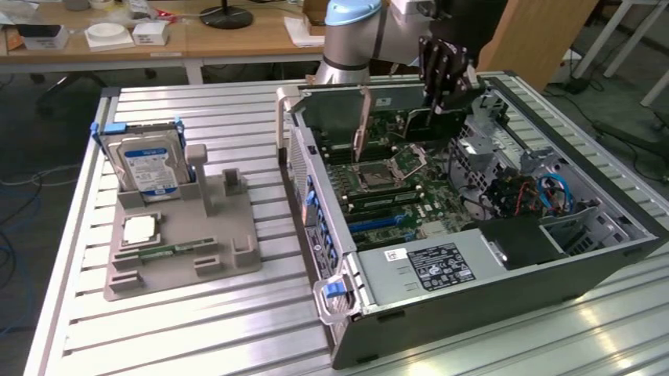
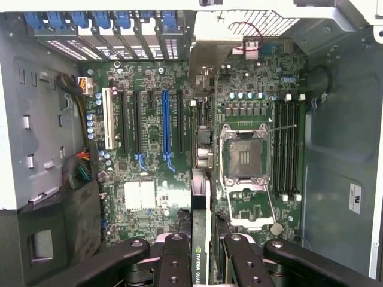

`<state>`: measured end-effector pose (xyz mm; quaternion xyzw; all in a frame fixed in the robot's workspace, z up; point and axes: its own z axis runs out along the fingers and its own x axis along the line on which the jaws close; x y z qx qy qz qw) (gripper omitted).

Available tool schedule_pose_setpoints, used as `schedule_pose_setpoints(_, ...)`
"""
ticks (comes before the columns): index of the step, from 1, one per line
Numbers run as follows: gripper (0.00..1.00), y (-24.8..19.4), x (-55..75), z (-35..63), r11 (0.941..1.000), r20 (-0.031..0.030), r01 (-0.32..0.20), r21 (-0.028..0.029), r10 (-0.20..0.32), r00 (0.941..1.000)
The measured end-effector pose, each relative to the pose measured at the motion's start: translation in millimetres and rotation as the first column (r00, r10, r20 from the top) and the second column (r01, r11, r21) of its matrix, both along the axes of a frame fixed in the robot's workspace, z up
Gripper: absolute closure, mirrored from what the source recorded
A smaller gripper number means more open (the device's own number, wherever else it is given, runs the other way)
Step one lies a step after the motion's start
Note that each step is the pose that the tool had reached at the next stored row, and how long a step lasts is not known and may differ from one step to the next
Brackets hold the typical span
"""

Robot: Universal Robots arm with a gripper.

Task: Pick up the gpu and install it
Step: 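Insert the gpu into the slot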

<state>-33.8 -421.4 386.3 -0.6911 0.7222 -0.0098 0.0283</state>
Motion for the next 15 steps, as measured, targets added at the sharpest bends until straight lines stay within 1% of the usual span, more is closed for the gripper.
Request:
schedule_pose_setpoints(7,0.75,-1.0,-0.9,-8.1,1.0,-0.0001,0.0,0.0013,0.0,1.0)
schedule_pose_setpoints(8,0.75,-1.0,-1.3,-9.2,1.0,0.0,0.0,0.0039,0.0,1.0)
schedule_pose_setpoints(9,0.75,-1.0,-1.6,-10.9,1.0,0.0001,0.0,0.0052,0.0,1.0)
schedule_pose_setpoints(11,0.75,-1.0,-2.0,-14.4,1.0,0.0,0.0,0.0051,0.0,1.0)
schedule_pose_setpoints(15,0.75,-2.2,-2.1,-19.5,0.9999,0.0,0.0,0.0105,0.0,1.0)
